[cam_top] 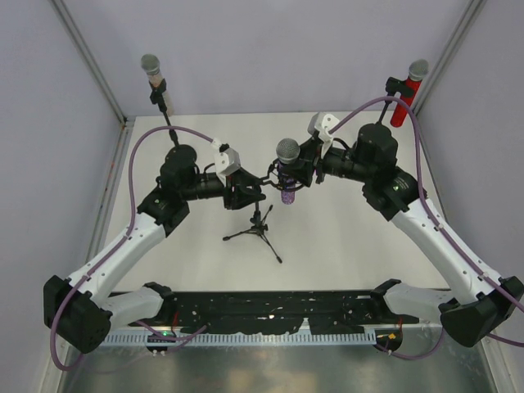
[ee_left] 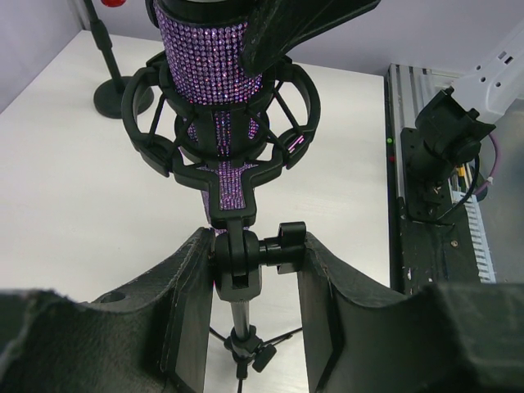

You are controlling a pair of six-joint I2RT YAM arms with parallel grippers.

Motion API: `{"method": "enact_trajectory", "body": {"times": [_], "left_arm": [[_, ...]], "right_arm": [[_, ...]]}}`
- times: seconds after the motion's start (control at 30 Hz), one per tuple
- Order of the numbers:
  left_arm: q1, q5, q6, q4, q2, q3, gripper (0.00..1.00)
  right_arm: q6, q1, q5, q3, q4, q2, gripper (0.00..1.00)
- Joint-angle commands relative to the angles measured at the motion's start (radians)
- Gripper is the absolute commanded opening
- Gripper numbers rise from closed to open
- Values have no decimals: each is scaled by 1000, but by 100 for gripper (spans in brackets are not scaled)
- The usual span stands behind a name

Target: Remove the microphone from the stand

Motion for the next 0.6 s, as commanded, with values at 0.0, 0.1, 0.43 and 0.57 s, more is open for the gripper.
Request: {"method": "enact_trajectory", "body": {"times": [0.0, 0.1, 0.43, 0.57], "left_arm": [[8, -41, 3, -20, 16, -24, 29], [9, -44, 3, -20, 17, -22, 29], [8, -45, 0, -15, 26, -26, 29], [8, -47, 1, -15, 26, -29, 29]], "right_arm": [[35, 8, 16, 109, 142, -32, 25], [55, 10, 46, 111, 151, -35, 24], [63, 24, 147, 166, 120, -31, 26], [77, 28, 187, 178, 119, -29, 26]]}}
